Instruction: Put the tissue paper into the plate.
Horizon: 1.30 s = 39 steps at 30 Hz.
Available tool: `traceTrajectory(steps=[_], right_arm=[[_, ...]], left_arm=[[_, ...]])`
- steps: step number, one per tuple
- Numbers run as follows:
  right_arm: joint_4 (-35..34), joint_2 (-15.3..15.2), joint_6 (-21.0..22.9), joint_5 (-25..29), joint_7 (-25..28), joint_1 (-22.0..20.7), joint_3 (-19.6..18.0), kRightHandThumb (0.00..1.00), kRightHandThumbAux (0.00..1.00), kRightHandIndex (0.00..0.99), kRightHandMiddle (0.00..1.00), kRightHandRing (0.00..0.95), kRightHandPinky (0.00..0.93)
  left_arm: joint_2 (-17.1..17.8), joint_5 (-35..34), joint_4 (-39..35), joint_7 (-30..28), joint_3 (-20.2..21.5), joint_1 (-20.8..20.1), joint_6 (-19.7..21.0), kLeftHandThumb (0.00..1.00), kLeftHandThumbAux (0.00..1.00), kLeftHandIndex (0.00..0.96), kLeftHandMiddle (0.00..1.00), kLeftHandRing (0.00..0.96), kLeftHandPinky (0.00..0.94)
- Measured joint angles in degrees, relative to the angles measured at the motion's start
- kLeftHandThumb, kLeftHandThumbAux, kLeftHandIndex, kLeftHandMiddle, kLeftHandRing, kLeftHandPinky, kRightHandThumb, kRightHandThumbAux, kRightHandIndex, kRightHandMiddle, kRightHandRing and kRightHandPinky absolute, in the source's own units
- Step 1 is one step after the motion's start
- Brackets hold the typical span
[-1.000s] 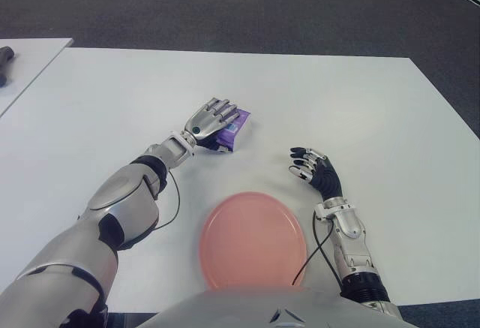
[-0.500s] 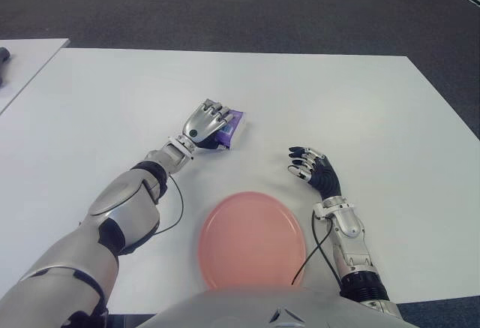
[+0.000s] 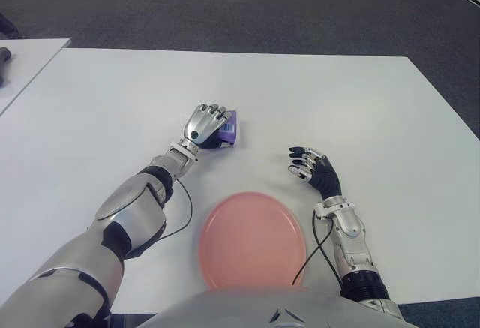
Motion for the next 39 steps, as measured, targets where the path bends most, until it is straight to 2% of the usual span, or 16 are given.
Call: traceTrajectory(steps=[22,39], right_arm=[[1.7,0.1,-0.7,-0.1,-0.1,-1.3,0.0,0.674,0.736,0.403,0.322,0.303,0.303],[3.9,0.4,-0.8,-0.1,-0.5,-3.4,0.0,0.675,0.737,0.403,0.322,0.307,0.315]], left_arm=[[-0.3,-0.3,0.0,-1.1,3.2,0.0,-1.3,0.854,0.666,0.401,0.545,0.838,0.837],[-0.4,-0.4,0.0,-0.4,4.2,-0.1,-1.1,0.852,0.667,0.401,0.546,0.836,0.835]])
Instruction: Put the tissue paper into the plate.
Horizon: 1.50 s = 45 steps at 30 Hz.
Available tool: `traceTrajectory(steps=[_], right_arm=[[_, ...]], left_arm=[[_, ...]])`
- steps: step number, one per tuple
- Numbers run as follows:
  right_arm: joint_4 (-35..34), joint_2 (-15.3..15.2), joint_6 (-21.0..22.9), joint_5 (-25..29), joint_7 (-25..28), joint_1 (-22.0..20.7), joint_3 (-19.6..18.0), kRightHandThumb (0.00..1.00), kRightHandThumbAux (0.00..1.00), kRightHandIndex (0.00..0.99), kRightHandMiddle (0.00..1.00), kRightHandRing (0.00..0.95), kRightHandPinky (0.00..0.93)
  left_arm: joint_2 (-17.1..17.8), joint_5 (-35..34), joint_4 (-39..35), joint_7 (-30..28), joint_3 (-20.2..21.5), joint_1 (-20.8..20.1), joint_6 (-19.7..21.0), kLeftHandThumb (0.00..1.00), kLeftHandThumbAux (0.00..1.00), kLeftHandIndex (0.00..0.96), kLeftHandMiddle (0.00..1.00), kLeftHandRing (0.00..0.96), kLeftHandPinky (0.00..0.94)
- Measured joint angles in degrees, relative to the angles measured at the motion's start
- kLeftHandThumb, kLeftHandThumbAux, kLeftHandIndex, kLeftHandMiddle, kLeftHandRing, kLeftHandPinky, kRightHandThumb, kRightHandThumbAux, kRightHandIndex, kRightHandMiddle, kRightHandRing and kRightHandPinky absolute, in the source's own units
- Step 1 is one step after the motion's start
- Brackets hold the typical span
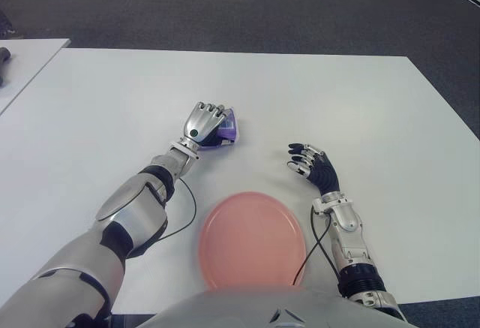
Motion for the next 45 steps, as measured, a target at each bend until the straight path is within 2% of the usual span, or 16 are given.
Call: traceTrajectory(steps=[4,13,17,21,26,30,35,38,45], right_arm=[[1.1,0.0,-0.8,0.0,0.0,-0.7,0.0,0.674,0.737,0.403,0.326,0.310,0.316],[3.9,0.3,-2.3,0.2,0.0,-2.7,-0.2,0.676,0.736,0.404,0.335,0.317,0.320],[4.7,0.6,-2.6,0.4,0.2,-3.3,-0.3,0.677,0.735,0.404,0.335,0.316,0.320],[5.0,0.8,-2.7,0.6,0.3,-3.5,-0.5,0.677,0.735,0.404,0.336,0.317,0.323],[5.2,1.1,-2.8,0.8,0.5,-3.7,-0.9,0.677,0.735,0.404,0.336,0.318,0.321],[5.5,1.3,-2.8,0.7,0.4,-3.9,-1.1,0.679,0.734,0.405,0.336,0.317,0.319],[5.5,1.5,-2.5,0.7,0.0,-4.1,-1.4,0.682,0.733,0.405,0.334,0.318,0.325],[5.6,1.6,-2.4,0.7,0.0,-4.3,-1.5,0.682,0.733,0.405,0.333,0.318,0.328],[6.0,1.7,-2.5,0.7,0.1,-4.5,-1.5,0.680,0.735,0.404,0.329,0.313,0.319]], left_arm=[[0.2,-1.4,0.0,-0.1,1.7,-0.9,-2.0,0.851,0.667,0.401,0.545,0.838,0.841],[1.3,-6.9,-2.5,0.6,7.9,-5.5,-11.4,0.849,0.668,0.400,0.541,0.840,0.842],[1.8,-7.7,-4.1,1.8,8.9,-6.7,-14.3,0.849,0.668,0.402,0.541,0.843,0.846],[2.2,-7.8,-7.6,3.0,9.0,-6.4,-19.4,0.849,0.667,0.403,0.543,0.844,0.848],[3.5,-7.7,-15.0,2.8,9.0,-4.5,-26.0,0.850,0.666,0.406,0.545,0.843,0.850],[5.0,-7.6,-21.3,1.5,9.0,-2.4,-29.1,0.850,0.666,0.407,0.545,0.841,0.846],[8.1,-7.6,-31.5,-2.9,9.1,2.3,-33.4,0.852,0.666,0.405,0.542,0.840,0.840],[9.6,-7.6,-34.9,-6.3,9.3,4.1,-35.8,0.853,0.666,0.404,0.541,0.839,0.835],[11.6,-5.5,-40.2,-9.4,10.2,6.0,-38.0,0.855,0.664,0.405,0.544,0.839,0.841]])
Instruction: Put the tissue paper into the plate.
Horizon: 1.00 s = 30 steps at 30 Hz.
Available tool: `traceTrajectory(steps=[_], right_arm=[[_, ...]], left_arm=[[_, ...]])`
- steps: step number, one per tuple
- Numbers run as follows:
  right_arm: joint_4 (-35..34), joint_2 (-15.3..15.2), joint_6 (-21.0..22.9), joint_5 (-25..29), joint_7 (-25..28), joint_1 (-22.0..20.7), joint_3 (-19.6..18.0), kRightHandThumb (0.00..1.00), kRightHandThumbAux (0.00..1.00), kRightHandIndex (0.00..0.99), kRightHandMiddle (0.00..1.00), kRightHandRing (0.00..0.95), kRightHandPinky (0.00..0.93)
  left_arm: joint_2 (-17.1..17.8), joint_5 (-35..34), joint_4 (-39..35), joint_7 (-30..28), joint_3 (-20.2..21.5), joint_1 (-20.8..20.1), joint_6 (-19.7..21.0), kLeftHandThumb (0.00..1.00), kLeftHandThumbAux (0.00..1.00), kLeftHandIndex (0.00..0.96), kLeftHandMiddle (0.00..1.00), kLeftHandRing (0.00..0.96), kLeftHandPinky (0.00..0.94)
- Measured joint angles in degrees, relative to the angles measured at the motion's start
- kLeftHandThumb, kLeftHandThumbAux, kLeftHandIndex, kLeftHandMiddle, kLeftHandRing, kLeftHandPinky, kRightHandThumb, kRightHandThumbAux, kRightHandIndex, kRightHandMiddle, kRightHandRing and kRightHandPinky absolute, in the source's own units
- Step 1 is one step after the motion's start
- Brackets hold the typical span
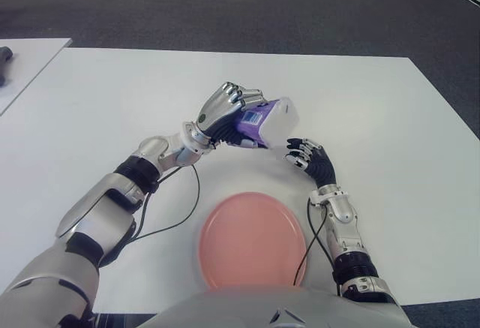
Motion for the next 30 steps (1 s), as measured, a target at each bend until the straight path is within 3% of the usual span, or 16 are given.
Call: traceTrajectory(steps=[4,16,26,30], right_arm=[[0.2,0.1,-0.1,-0.2,0.0,-0.2,0.1,0.679,0.735,0.404,0.327,0.313,0.324],[0.0,0.2,0.3,-0.6,-1.0,-0.1,0.0,0.679,0.734,0.404,0.329,0.317,0.321],[-1.3,0.2,1.8,-0.6,-2.2,0.3,-0.4,0.682,0.733,0.405,0.325,0.322,0.345],[-2.3,0.4,2.9,-0.4,-2.6,0.7,-0.5,0.685,0.732,0.405,0.329,0.330,0.349]], left_arm=[[0.6,0.6,-3.2,-2.0,0.4,1.5,-0.8,0.855,0.665,0.403,0.542,0.832,0.822],[2.4,-0.2,-12.7,-16.2,0.5,9.0,-8.3,0.853,0.666,0.400,0.536,0.819,0.779],[2.5,-1.5,-16.3,-31.4,0.2,11.3,-8.0,0.855,0.662,0.408,0.537,0.839,0.811],[2.6,-1.9,-16.4,-34.7,0.4,11.9,-7.9,0.855,0.662,0.408,0.535,0.846,0.824]])
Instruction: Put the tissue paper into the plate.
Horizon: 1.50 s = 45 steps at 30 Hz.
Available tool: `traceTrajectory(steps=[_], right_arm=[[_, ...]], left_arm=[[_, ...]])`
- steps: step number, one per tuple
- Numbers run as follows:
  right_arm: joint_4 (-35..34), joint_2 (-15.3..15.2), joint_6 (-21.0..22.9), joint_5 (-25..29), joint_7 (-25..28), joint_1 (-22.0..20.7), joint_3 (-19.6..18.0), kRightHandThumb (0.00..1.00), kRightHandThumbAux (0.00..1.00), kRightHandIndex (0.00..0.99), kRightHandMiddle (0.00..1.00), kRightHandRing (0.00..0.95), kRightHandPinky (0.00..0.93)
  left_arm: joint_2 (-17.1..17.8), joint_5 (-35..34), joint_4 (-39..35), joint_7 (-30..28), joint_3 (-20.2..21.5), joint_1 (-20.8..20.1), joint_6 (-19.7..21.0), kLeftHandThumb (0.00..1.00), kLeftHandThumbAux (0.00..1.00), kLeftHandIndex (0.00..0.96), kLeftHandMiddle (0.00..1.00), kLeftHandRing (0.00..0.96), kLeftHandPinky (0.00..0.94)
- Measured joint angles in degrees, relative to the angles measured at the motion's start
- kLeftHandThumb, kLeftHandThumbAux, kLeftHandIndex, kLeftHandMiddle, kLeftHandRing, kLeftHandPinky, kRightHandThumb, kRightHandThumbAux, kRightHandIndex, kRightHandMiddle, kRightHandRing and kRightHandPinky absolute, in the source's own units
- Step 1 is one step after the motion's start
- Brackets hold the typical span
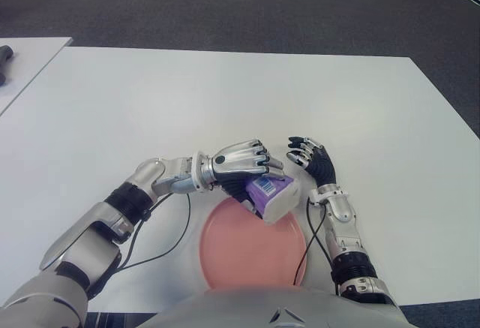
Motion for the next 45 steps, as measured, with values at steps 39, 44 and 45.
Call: traceTrajectory(steps=[39,44,45], right_arm=[[-2.3,0.9,2.8,1.1,0.3,0.8,-0.8,0.685,0.734,0.405,0.325,0.323,0.330],[-1.7,0.9,2.0,0.9,0.3,0.7,-0.8,0.684,0.735,0.404,0.318,0.315,0.320],[-1.6,0.9,2.0,0.9,0.2,0.6,-0.8,0.685,0.735,0.404,0.316,0.314,0.321]], left_arm=[[-0.2,-21.3,-6.0,-27.0,-0.2,9.9,-5.0,0.855,0.661,0.413,0.534,0.863,0.829],[-0.2,-23.3,-6.7,-29.4,-0.5,10.9,-6.0,0.855,0.661,0.412,0.534,0.856,0.822],[-0.1,-24.1,-6.7,-30.1,-0.5,10.9,-6.0,0.855,0.661,0.411,0.533,0.854,0.821]])
